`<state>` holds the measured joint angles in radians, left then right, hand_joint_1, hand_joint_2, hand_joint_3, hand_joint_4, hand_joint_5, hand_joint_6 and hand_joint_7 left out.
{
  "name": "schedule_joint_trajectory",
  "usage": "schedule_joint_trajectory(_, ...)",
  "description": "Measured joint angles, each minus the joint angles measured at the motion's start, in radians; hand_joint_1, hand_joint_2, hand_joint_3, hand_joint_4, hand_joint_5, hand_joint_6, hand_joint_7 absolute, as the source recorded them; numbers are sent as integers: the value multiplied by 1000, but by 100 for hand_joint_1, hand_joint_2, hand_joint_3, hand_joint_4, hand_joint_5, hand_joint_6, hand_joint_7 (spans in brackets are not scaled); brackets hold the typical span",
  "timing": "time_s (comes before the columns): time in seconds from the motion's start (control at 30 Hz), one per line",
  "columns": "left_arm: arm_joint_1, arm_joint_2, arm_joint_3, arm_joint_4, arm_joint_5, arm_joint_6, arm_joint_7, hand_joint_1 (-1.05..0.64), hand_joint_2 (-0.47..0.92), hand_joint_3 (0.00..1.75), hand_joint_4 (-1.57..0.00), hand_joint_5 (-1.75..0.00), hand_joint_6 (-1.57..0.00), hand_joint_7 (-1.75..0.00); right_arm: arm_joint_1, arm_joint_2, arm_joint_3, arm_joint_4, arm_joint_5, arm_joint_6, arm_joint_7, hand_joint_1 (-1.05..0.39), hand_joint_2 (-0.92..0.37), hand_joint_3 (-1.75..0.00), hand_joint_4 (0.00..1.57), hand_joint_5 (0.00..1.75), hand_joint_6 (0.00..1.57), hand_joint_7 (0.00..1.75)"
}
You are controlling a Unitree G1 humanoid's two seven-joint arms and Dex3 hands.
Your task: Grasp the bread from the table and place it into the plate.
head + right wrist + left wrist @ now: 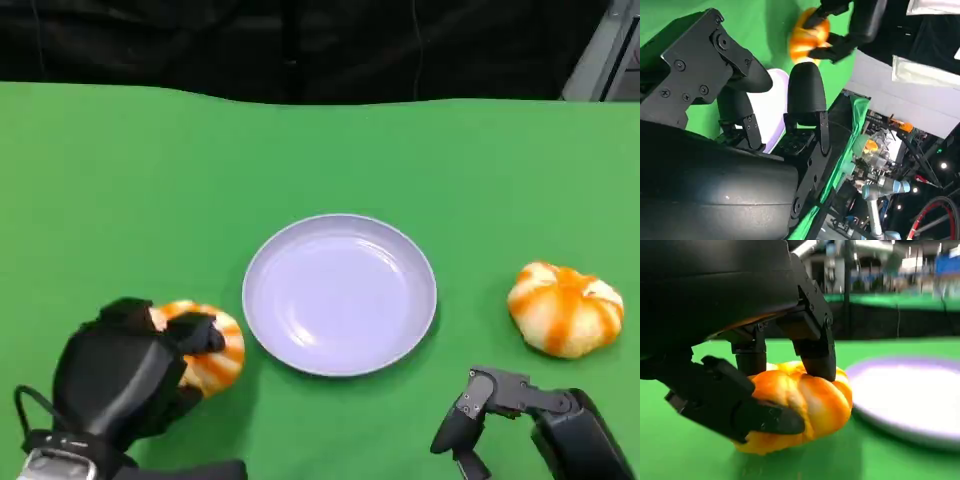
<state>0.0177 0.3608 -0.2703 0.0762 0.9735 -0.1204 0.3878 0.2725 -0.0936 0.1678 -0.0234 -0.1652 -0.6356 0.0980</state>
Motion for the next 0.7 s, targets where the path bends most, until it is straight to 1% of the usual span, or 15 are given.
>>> schedule_joint_trajectory(0.1, 17, 11, 14, -26, -21, -21, 30, -11, 39, 117, -91, -175, -86, -144, -1, 0, 0, 2, -1, 0, -1, 6, -27, -138, 79, 157, 84, 121)
schedule_joint_trajectory(0.17, 35, 19, 27, -56, -22, -25, 43, -8, 34, 121, -92, -175, -82, -156, -1, 0, 0, 2, -2, 0, -1, 6, -27, -138, 79, 157, 84, 121)
schedule_joint_trajectory(0.23, 51, 24, 38, -88, -22, -32, 62, -7, 31, 122, -92, -175, -79, -161, -3, 0, 0, 3, -1, 0, -1, 5, -27, -138, 79, 157, 84, 121)
schedule_joint_trajectory(0.33, 87, 32, 57, -135, -22, -35, 71, -5, 25, 124, -95, -175, -82, -159, -2, 0, -1, 3, -1, 0, -1, 5, -28, -137, 79, 157, 84, 121)
schedule_joint_trajectory(0.43, 105, 36, 74, -177, -17, -43, 95, -5, 22, 130, -96, -175, -84, -156, -2, 0, -1, 3, -1, 0, -1, 4, -29, -136, 79, 157, 84, 121)
schedule_joint_trajectory(0.5, 109, 36, 79, -199, -16, -50, 98, -6, 21, 131, -96, -175, -85, -156, -2, 0, 0, 3, 0, 0, -1, 4, -29, -135, 79, 157, 84, 121)
schedule_joint_trajectory(0.6, 109, 36, 79, -208, -17, -65, 100, -6, 20, 134, -98, -175, -85, -159, -2, 0, 0, 3, -1, 0, -1, 4, -29, -135, 79, 157, 83, 122)
schedule_joint_trajectory(0.7, 72, 32, 72, -195, -29, -97, 101, -9, 23, 137, -97, -175, -85, -156, -3, 1, 2, 4, 0, 0, -1, 2, -29, -135, 79, 158, 84, 122)
